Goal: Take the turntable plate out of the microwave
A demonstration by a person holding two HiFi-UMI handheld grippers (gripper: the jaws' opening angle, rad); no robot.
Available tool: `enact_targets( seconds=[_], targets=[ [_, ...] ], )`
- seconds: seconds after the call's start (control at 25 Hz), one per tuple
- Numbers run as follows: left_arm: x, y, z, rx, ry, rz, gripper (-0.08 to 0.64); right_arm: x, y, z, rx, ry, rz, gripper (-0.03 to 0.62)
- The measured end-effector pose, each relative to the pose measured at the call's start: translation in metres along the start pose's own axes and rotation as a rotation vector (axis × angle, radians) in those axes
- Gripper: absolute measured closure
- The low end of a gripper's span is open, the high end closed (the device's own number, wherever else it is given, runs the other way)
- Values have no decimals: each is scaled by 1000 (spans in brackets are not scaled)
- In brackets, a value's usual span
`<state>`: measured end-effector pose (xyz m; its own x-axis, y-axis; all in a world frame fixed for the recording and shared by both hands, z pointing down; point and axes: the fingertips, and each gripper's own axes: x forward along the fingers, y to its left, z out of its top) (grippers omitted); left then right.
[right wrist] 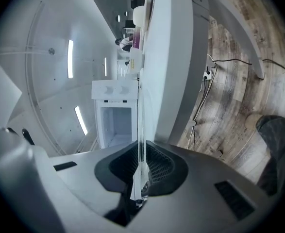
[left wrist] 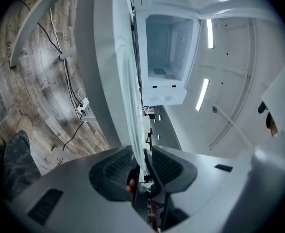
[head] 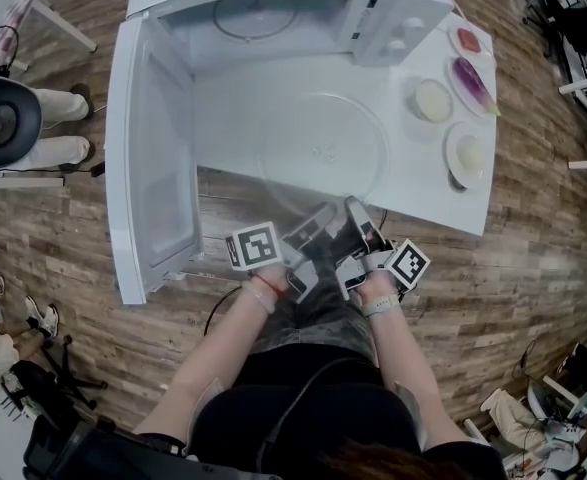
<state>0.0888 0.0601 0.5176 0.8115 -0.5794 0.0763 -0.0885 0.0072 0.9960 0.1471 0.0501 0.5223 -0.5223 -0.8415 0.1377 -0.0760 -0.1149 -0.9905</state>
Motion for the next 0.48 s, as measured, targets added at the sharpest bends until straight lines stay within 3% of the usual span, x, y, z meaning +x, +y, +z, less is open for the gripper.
enact_targets(
  seconds=[0.08, 0.16, 0.48],
  targets=[
    [1, -2, -4, -27, -2, -10, 433, 0, 0, 0, -3, 1, -6, 545],
    [1, -1, -4, -49, -7, -14, 500, 0, 0, 0, -7, 4, -11, 545],
    [5, 0, 4, -118, -43, -48, 514, -1, 1, 0, 13, 13, 4, 543]
  ],
)
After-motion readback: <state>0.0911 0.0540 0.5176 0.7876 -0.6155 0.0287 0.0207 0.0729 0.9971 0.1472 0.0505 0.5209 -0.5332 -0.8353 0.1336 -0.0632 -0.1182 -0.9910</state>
